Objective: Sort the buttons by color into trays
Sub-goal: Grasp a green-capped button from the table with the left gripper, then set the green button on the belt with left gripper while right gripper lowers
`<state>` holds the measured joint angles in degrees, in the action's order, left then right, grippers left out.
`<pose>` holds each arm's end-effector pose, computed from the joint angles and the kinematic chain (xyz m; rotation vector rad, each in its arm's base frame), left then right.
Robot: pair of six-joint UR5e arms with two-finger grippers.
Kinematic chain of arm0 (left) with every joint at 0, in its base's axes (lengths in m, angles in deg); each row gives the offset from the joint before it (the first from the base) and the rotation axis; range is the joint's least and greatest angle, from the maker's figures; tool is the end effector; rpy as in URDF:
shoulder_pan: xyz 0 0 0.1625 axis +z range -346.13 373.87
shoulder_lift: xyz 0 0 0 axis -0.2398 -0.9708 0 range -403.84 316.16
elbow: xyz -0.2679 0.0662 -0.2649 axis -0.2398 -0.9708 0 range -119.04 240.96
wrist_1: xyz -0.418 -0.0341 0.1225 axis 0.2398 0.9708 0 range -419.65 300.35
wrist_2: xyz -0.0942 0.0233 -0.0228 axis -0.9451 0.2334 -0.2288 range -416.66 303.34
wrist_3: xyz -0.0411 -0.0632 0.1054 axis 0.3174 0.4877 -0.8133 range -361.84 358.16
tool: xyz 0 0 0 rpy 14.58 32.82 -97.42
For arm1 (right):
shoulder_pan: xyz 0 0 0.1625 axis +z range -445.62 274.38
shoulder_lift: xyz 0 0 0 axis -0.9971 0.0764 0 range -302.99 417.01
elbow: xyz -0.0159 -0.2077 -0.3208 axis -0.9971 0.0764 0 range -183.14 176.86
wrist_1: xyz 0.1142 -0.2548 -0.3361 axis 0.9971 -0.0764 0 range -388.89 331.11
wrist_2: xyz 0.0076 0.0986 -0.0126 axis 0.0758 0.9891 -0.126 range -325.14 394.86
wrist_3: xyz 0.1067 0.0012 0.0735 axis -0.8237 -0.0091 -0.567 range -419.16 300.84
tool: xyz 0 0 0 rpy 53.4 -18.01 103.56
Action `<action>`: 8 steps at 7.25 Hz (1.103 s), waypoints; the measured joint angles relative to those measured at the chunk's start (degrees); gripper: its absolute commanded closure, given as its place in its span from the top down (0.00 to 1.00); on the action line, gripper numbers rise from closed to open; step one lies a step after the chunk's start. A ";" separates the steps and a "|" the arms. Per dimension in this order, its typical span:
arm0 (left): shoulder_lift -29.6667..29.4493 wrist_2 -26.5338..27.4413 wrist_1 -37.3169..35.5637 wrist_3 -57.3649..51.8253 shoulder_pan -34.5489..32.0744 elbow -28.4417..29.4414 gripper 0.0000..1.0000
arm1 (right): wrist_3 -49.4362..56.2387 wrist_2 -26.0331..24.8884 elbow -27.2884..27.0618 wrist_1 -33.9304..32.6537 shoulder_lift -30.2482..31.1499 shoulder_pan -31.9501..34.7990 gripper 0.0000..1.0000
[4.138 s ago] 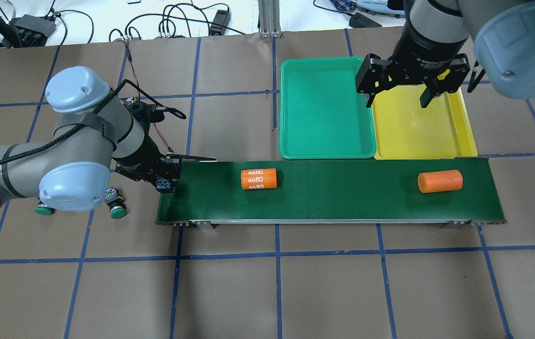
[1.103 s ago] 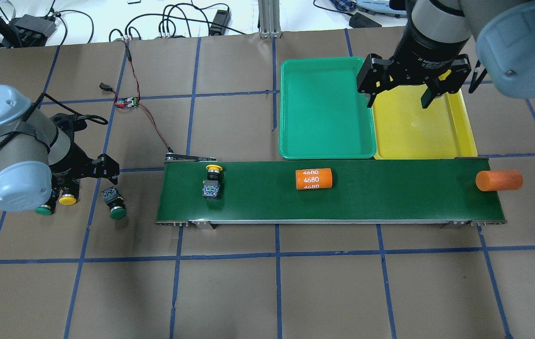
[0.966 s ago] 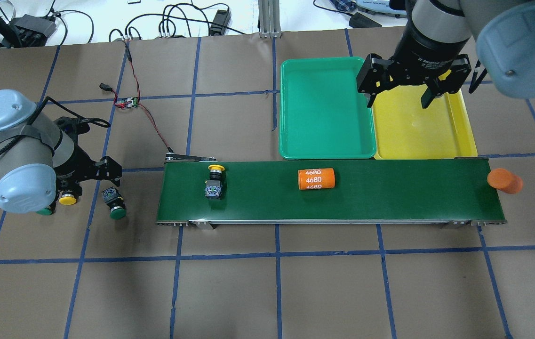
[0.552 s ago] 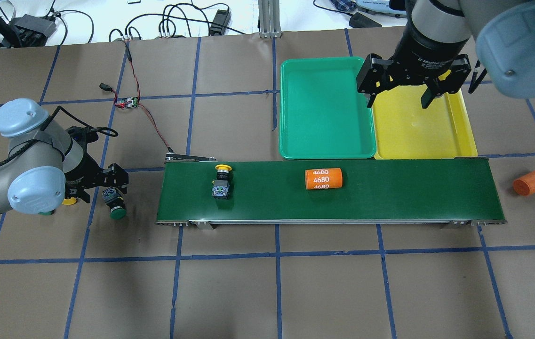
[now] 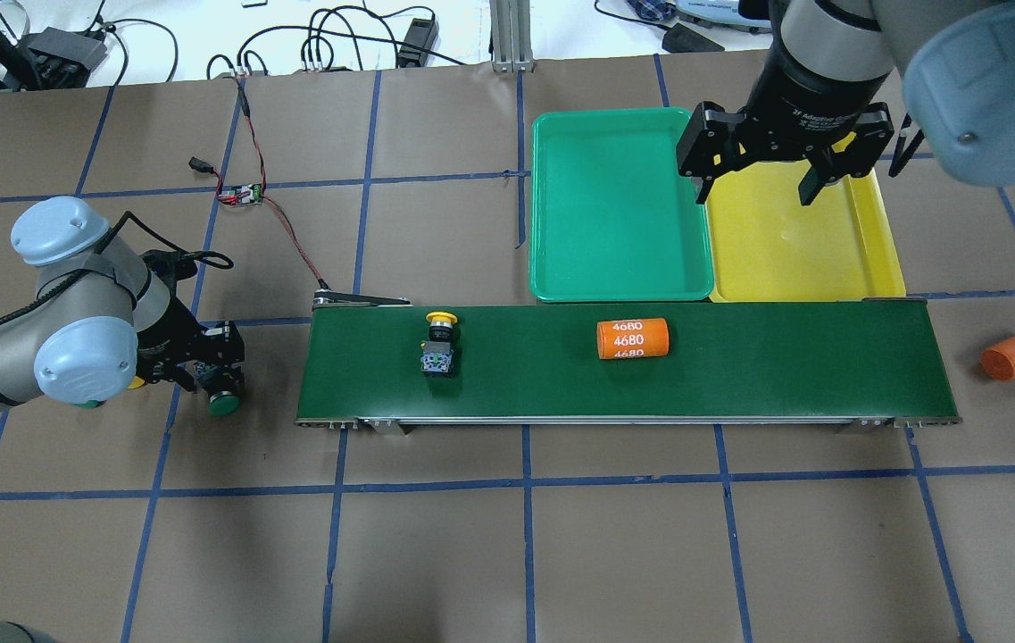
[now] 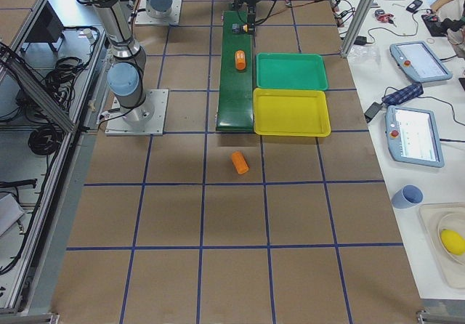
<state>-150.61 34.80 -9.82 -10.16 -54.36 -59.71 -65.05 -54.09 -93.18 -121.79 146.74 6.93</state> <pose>0.0552 -0.4887 0.0811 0.3634 -3.1056 -0.2022 0.1589 -0.5168 0.4178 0.0903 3.1178 -0.0681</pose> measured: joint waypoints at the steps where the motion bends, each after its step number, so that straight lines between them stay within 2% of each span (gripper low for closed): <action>1: 0.06 -0.08 -0.05 -0.07 0.01 0.10 0.00 | 0.00 0.00 0.00 0.00 0.00 0.00 1.00; 3: 1.34 -0.43 0.36 -0.27 -0.46 1.04 0.00 | 0.00 0.00 0.03 0.00 0.00 0.00 1.00; 4: 2.82 -0.96 2.81 -0.29 -1.36 3.27 0.00 | 0.00 0.00 0.03 0.00 0.00 0.00 1.00; 6: 5.81 -2.94 13.83 -0.06 -5.43 11.21 0.00 | 0.00 0.00 0.04 0.00 0.00 0.00 1.00; 8: 7.48 -3.68 19.17 0.14 -12.05 14.90 0.00 | 0.02 -0.02 0.04 0.00 -0.02 -0.05 1.00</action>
<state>-143.13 31.11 9.34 -10.02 -66.41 -44.81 -65.03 -54.11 -93.14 -121.80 146.73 6.88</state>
